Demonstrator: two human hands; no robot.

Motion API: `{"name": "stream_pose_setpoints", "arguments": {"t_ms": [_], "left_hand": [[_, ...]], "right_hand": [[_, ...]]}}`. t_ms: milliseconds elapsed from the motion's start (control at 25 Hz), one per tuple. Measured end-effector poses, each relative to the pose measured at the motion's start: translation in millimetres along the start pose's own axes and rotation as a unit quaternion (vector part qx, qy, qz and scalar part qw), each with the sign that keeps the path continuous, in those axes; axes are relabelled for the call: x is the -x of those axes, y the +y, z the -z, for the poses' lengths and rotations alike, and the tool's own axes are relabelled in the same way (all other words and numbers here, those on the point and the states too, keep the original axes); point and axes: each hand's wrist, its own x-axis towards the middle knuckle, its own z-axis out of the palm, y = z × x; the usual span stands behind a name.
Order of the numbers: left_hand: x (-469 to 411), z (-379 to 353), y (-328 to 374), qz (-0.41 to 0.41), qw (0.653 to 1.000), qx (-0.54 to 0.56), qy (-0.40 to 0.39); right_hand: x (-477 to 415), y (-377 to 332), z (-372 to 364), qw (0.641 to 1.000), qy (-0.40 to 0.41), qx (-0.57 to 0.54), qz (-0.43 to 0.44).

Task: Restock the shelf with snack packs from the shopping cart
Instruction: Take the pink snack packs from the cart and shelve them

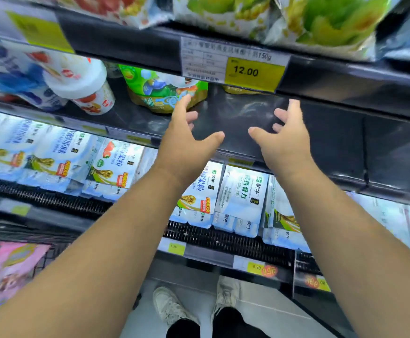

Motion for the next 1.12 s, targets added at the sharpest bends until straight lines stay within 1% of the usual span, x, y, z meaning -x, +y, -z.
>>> {"name": "stream_pose_setpoints", "arguments": {"t_ms": [160,400,520,720,840,1000,1120], "left_hand": [[48.8,37.9,7.2,0.032,0.999,0.010,0.021],[112.1,102.4,31.8,0.048,0.995,0.029,0.084],[145.6,129.0,41.2,0.056,0.990,0.051,0.115],[204.1,165.7,46.0,0.069,0.979,0.061,0.179],[230.4,182.1,42.8,0.082,0.975,0.053,0.197],[260.0,205.8,36.3,0.100,0.965,0.047,0.238],[272.8,225.0,24.8,0.112,0.959,0.043,0.255]], "right_hand": [[40.2,-26.3,-6.2,0.998,-0.056,-0.014,-0.003],[99.3,-65.7,-19.7,0.986,-0.163,-0.013,0.030],[129.5,-82.7,-26.0,0.975,-0.217,-0.008,0.054],[178.4,-112.4,-35.3,0.945,-0.310,0.005,0.105],[198.9,-124.0,-42.5,0.934,-0.335,-0.002,0.122],[225.8,-139.0,-58.7,0.911,-0.385,0.010,0.145],[243.8,-146.4,-75.3,0.894,-0.412,0.021,0.173]]}}
